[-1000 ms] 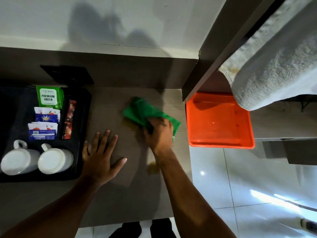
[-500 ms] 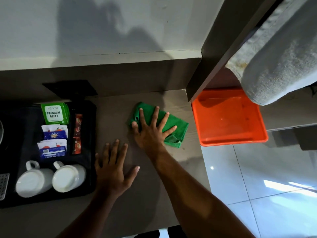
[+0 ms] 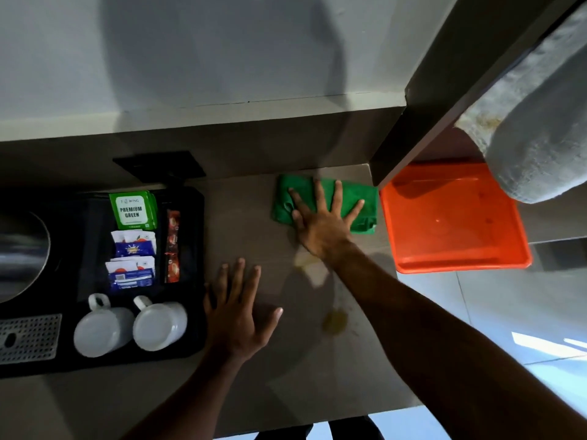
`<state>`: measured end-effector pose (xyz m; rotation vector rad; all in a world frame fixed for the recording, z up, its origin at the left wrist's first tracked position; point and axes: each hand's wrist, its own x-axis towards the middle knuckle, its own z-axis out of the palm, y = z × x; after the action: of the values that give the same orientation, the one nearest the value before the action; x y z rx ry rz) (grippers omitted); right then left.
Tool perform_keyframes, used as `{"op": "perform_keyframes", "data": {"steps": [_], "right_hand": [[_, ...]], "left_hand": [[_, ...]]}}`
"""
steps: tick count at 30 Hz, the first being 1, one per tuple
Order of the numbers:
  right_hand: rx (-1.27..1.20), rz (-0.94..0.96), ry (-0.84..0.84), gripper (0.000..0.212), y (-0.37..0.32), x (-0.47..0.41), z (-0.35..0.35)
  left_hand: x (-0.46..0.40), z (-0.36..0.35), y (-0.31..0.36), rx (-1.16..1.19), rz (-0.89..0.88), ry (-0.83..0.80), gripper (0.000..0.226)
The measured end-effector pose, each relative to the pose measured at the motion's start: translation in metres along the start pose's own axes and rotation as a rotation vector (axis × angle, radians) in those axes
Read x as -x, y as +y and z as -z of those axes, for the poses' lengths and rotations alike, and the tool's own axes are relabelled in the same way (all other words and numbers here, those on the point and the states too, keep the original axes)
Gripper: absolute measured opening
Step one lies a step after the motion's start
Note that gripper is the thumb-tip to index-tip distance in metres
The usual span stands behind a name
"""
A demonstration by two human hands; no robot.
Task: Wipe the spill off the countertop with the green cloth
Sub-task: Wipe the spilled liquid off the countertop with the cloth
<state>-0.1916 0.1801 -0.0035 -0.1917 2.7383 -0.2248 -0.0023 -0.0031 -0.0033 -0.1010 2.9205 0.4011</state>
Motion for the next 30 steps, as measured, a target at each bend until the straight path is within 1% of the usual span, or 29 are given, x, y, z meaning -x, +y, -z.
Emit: {"op": "perform_keyframes", "data": {"steps": [2,3,5,6,7,8,9,11,13,15,17,18,21,23,24,26,28,30], "right_hand": [[0.003,-0.018,0.002,0.056,-0.03,-0.015,0.003],[0.011,0.015,-0.002,0.057,-0.044,-0.015,0.002],[0.05,0.178,-0.017,0.059,-0.058,0.007,-0.006],[0.088,0.278,-0.009,0.058,-0.053,0.025,-0.013],[0.123,0.349,0.011,0.055,-0.04,0.044,-0.02],[0.145,0.38,0.025,0.054,-0.019,0.058,-0.024],[0.151,0.367,0.025,0.053,0.003,0.064,-0.022],[0.172,0.253,0.02,0.055,0.032,0.051,-0.014],[0.097,0.11,0.0,0.057,0.03,0.018,-0.004],[0.025,0.042,-0.001,0.058,0.01,-0.005,0.003],[0.034,0.066,0.009,0.057,-0.006,-0.001,0.002],[0.067,0.113,0.008,0.057,-0.008,0.012,-0.002],[0.18,0.34,-0.004,0.056,0.007,0.095,-0.025],[0.217,0.402,-0.028,0.053,0.038,0.153,-0.041],[0.214,0.384,-0.059,0.053,0.055,0.165,-0.04],[0.212,0.318,-0.085,0.055,0.071,0.15,-0.033],[0.158,0.222,-0.047,0.054,0.06,0.103,-0.023],[0.101,0.155,-0.05,0.053,0.035,0.064,-0.015]], "left_hand": [[0.0,-0.001,0.0,0.015,-0.002,0.02,0.091],[0.0,-0.002,0.0,0.023,-0.005,0.04,0.092],[0.001,-0.005,0.0,0.04,0.004,0.077,0.097],[0.002,-0.006,0.0,0.052,0.013,0.097,0.1],[0.003,-0.007,0.001,0.062,0.02,0.118,0.104],[0.003,-0.008,0.001,0.065,0.024,0.135,0.106],[0.003,-0.008,0.001,0.061,0.022,0.147,0.106],[0.002,-0.009,-0.001,0.054,0.009,0.158,0.105],[0.003,-0.01,-0.002,0.049,-0.006,0.157,0.104],[0.003,-0.009,-0.002,0.051,-0.009,0.156,0.104],[0.003,-0.007,0.0,0.047,-0.007,0.146,0.104],[0.004,-0.006,0.001,0.046,-0.006,0.143,0.103],[0.006,-0.002,0.001,0.088,-0.001,0.153,0.092],[0.006,-0.001,0.001,0.122,0.017,0.176,0.079],[0.005,0.0,0.002,0.123,0.027,0.177,0.075],[0.005,0.001,0.004,0.109,0.042,0.165,0.073],[0.005,-0.004,0.003,0.092,0.026,0.169,0.072],[0.006,-0.009,0.0,0.07,0.017,0.187,0.072]]}}
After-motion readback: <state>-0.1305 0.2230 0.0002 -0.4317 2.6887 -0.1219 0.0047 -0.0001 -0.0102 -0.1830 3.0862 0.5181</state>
